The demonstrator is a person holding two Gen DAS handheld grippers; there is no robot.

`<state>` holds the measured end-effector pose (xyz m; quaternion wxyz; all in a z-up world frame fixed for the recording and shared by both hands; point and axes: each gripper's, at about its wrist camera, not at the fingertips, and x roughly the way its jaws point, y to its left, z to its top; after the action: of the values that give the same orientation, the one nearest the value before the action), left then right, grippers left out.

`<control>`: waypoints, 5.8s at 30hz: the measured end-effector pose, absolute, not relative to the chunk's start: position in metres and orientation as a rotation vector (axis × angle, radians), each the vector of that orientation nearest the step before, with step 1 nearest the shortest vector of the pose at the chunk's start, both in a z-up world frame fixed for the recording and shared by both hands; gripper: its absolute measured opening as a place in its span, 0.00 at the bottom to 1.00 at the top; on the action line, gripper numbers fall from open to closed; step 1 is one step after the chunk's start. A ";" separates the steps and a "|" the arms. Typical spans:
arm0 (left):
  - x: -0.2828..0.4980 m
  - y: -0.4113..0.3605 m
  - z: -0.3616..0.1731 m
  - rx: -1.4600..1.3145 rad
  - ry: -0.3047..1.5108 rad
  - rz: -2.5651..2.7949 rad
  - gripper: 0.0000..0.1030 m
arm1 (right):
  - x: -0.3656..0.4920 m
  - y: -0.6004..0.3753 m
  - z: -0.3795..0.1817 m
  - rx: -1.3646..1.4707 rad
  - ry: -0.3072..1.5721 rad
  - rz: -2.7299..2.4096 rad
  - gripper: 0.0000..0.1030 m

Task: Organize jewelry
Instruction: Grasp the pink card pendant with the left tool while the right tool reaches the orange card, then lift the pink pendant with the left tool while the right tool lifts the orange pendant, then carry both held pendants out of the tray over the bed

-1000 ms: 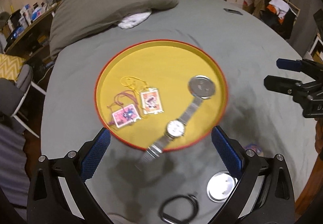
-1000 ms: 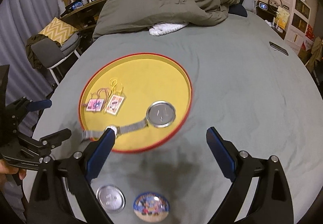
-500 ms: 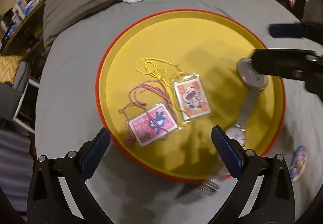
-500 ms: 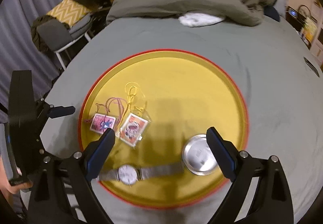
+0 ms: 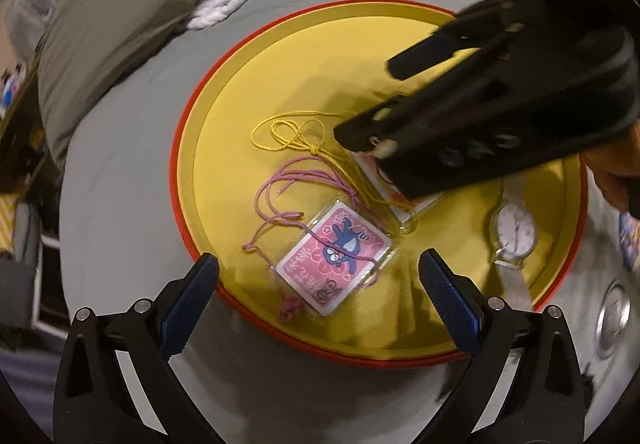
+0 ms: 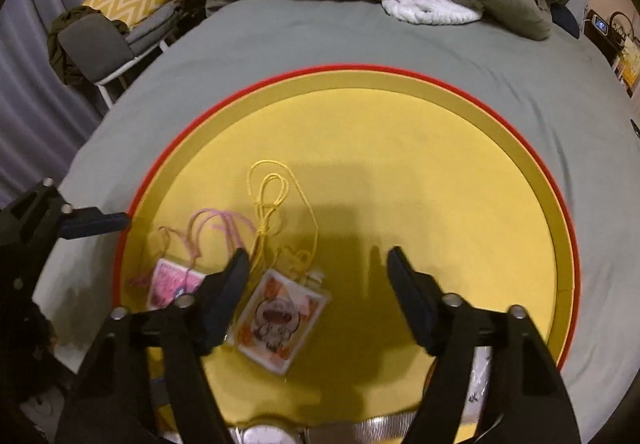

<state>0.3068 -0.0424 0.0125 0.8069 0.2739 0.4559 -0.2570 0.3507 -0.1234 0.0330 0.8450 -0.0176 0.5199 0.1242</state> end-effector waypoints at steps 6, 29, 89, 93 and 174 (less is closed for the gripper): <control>0.311 -0.045 0.006 0.630 0.960 -0.585 0.95 | 0.363 -0.120 0.020 -0.029 1.114 0.252 0.57; 0.304 -0.044 0.015 0.553 0.962 -0.749 0.05 | 0.355 -0.121 0.022 -0.081 1.064 0.250 0.07; 0.309 -0.012 0.090 0.412 0.884 -0.695 0.01 | 0.346 -0.117 0.020 -0.064 1.076 0.207 0.03; 0.309 -0.011 0.093 0.414 0.882 -0.697 0.01 | 0.344 -0.115 0.022 -0.065 1.067 0.207 0.03; -0.085 0.073 0.306 0.540 0.689 -0.665 0.01 | -0.062 -0.045 0.284 -0.315 0.719 0.470 0.02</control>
<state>-0.0847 0.0733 0.3062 0.8526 0.2568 0.3274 -0.3162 -0.0620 -0.0447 0.2837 0.8972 -0.1522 0.3471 0.2269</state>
